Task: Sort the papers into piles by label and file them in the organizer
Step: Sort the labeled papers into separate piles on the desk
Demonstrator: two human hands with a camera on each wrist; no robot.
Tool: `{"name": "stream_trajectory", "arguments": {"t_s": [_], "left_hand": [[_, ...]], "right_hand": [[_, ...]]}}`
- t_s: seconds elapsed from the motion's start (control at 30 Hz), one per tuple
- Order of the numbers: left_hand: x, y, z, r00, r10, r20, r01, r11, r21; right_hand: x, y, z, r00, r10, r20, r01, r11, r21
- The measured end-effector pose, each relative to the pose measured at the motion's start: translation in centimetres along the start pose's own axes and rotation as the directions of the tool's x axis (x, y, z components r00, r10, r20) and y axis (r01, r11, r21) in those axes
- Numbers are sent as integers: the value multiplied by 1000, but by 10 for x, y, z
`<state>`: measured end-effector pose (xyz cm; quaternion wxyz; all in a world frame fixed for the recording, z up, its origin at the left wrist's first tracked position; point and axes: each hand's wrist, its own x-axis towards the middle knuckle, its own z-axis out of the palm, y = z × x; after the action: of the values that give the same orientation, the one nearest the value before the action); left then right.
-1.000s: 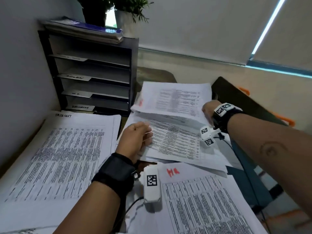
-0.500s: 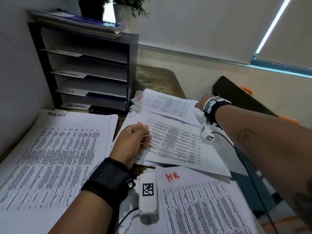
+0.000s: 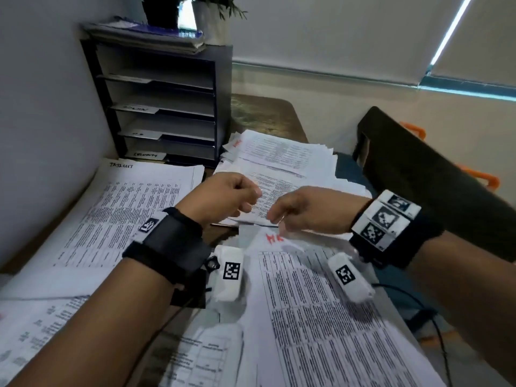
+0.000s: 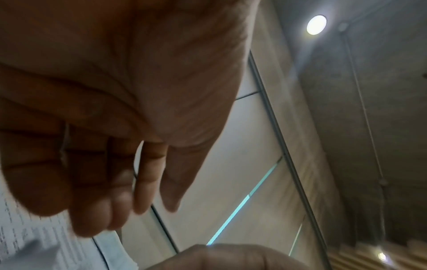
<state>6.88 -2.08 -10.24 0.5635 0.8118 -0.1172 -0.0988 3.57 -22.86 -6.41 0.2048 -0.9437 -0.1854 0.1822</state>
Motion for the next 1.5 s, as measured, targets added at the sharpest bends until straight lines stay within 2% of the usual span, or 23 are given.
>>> {"name": "stream_trajectory", "arguments": {"t_s": [0.03,0.1,0.2,0.37,0.47,0.57,0.63,0.7,0.73,0.8,0.87,0.93,1.0,1.07,1.13,1.2,1.3,1.4,1.5], "left_hand": [[-5,2,-1,1000,-13,22,10,994,105],[-17,4,1,996,-62,65,35,937,348],[-36,2,13,992,-87,90,15,796,605],[-55,-3,26,1000,9,-29,13,741,671],[-62,1,29,991,132,-20,-78,691,718],[-70,5,34,979,206,-8,-124,620,775],[-73,7,32,982,188,-27,-110,678,726],[-76,9,24,984,166,-71,-76,739,670],[-75,9,19,983,163,-79,-78,775,627],[-76,11,7,988,132,-74,-88,899,429],[-77,13,-9,987,133,-90,-108,965,239],[-74,14,-27,967,174,-185,-148,978,146],[-72,13,-40,935,135,-328,-157,987,-43],[-70,9,-49,896,32,-444,-155,958,-243],[-68,4,-53,858,-66,-509,-166,902,-398],[-67,0,-53,836,-144,-530,-182,839,-514],[-70,-4,-48,855,-198,-479,-160,779,-607],[-68,-10,-46,894,-217,-391,-57,812,-581],[-64,-15,-45,939,-213,-271,62,878,-475]], "right_hand": [[-3,-4,12,1000,-15,-5,14,993,-118],[-7,-8,31,998,-40,-54,26,971,-239],[-12,-8,48,984,-49,-173,8,974,-228],[-22,-8,49,952,-48,-303,-8,983,-182],[-31,-11,46,938,-73,-338,14,985,-173],[-39,-15,43,912,-132,-389,75,985,-157],[-43,-17,40,880,-161,-446,120,986,-119],[-47,-18,36,848,-133,-514,113,991,-70],[-48,-18,34,846,-97,-525,82,995,-52],[-50,-15,29,854,-1,-520,-12,1000,-22],[-49,-8,24,846,113,-521,-108,993,40],[-45,3,21,812,217,-542,-166,976,142],[-40,10,19,781,285,-555,-150,949,276],[-36,15,19,779,354,-517,-112,891,441],[-32,19,20,815,399,-420,-160,852,499],[-25,25,19,855,391,-342,-229,875,427],[-21,23,8,868,351,-352,-289,932,218],[-12,19,-19,841,354,-410,-370,928,43],[20,26,-49,815,299,-496,-397,912,-104]]}}
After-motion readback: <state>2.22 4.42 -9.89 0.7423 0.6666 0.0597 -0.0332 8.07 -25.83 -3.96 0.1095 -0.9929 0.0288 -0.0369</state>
